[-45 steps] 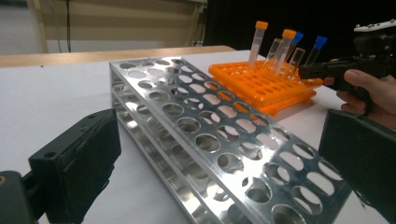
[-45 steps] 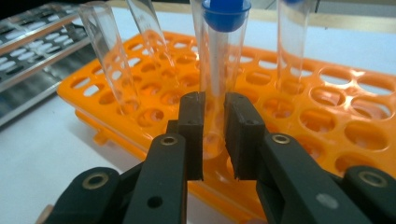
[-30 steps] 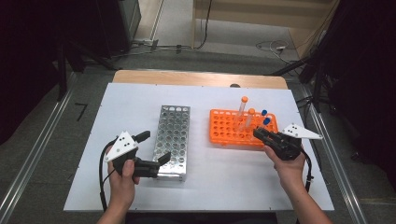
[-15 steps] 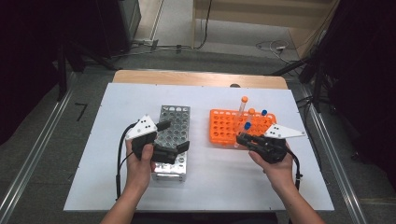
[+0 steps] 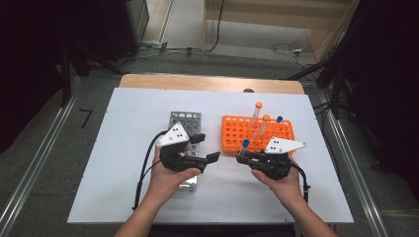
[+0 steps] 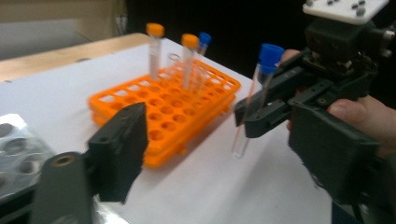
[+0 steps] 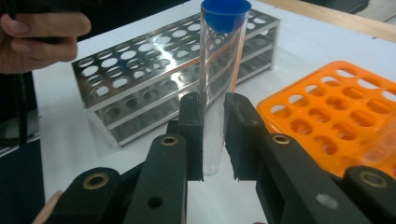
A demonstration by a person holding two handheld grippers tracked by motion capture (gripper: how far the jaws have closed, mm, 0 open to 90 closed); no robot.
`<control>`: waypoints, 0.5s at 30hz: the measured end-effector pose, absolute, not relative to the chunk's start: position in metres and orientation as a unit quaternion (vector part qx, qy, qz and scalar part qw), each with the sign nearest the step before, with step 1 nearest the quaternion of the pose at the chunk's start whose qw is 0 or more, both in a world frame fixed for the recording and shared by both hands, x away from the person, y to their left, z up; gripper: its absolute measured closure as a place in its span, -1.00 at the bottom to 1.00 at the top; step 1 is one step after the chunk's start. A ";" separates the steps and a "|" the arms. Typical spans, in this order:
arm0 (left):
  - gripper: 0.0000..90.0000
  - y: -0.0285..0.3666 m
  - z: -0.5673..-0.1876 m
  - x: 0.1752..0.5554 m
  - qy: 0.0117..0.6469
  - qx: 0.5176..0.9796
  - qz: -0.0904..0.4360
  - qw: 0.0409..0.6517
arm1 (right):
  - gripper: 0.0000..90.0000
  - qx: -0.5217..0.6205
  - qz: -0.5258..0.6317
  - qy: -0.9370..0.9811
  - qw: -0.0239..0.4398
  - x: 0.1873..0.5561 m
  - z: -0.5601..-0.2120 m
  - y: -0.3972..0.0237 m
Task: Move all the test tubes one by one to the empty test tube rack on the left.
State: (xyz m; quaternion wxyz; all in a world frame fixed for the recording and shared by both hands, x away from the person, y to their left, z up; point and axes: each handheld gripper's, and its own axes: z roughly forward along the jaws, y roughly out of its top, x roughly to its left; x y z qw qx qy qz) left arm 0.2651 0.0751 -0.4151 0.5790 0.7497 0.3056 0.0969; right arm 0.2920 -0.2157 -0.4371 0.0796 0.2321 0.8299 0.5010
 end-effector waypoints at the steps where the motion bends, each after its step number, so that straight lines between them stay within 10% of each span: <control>1: -0.41 0.072 -0.416 0.265 0.304 0.751 0.091 0.579 | 0.68 0.229 0.500 0.831 0.078 0.291 -0.437 -0.214; 15: 0.22 0.044 -0.422 0.262 0.259 0.769 0.046 0.582 | 0.68 0.199 0.485 0.849 0.057 0.278 -0.442 -0.195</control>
